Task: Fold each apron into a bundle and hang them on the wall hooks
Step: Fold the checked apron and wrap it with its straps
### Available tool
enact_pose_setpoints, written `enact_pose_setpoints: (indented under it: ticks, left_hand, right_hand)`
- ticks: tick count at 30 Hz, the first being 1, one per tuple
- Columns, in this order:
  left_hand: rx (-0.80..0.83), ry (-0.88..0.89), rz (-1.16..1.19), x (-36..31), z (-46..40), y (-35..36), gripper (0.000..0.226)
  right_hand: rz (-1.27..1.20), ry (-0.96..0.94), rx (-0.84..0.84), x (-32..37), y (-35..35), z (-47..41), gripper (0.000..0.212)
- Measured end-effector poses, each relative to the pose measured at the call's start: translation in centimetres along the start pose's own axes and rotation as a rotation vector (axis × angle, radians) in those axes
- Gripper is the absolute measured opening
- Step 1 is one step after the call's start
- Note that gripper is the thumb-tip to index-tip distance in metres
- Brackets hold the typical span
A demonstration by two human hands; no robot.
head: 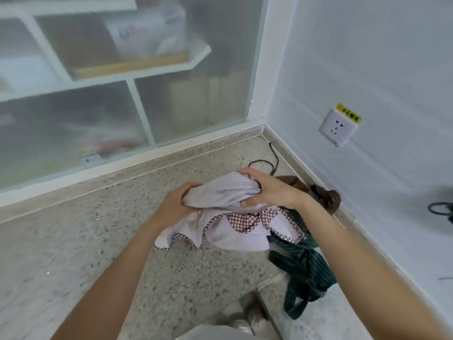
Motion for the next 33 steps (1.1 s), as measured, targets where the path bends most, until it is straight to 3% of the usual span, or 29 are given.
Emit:
enact_pose_setpoints:
  ticks: [6, 11, 16, 20, 25, 28, 30, 33]
  left_hand:
    - [0.028, -0.042, -0.096, -0.6, 12.1, -2.1, 0.050]
    - [0.100, -0.184, -0.064, 0.5, 23.7, -2.3, 0.052]
    - [0.105, -0.254, -0.201, 2.2, 33.2, -4.8, 0.052]
    - [0.042, -0.246, -0.497, 5.4, 37.2, -9.2, 0.037]
    - [-0.236, -0.282, -0.749, 8.1, 39.7, -17.0, 0.022]
    - [-0.359, -0.179, -0.797, 8.6, 40.6, -21.8, 0.014]
    - [-0.384, -0.123, -0.786, 9.2, 40.6, -24.5, 0.009]
    - [-0.369, -0.157, -0.774, 11.2, 40.2, -26.8, 0.008]
  right_hand:
    - [0.008, -0.050, -0.005, -0.4, 7.8, 8.2, 0.066]
    - [0.057, -0.043, 0.038, -1.7, 14.7, 14.5, 0.063]
    - [0.149, -0.042, 0.161, -0.4, 21.6, 18.8, 0.040]
    - [0.237, -0.121, 0.200, 2.7, 25.7, 18.7, 0.041]
    - [0.424, -0.291, 0.084, 7.0, 29.0, 15.2, 0.025]
    - [0.467, -0.376, -0.105, 10.0, 30.5, 12.3, 0.017]
    - [0.491, -0.425, -0.251, 11.7, 31.2, 10.4, 0.016]
    - [0.552, -0.488, -0.305, 12.8, 33.0, 8.2, 0.012]
Point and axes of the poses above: each hand's wrist, its own z-axis away from the middle knuckle, its own y-axis out of the palm, x = y × z, the point moved 2 cm from there along -z, towards the middle knuckle, and after that the axes turned 11 degrees about -x, right-handed, at the moved point
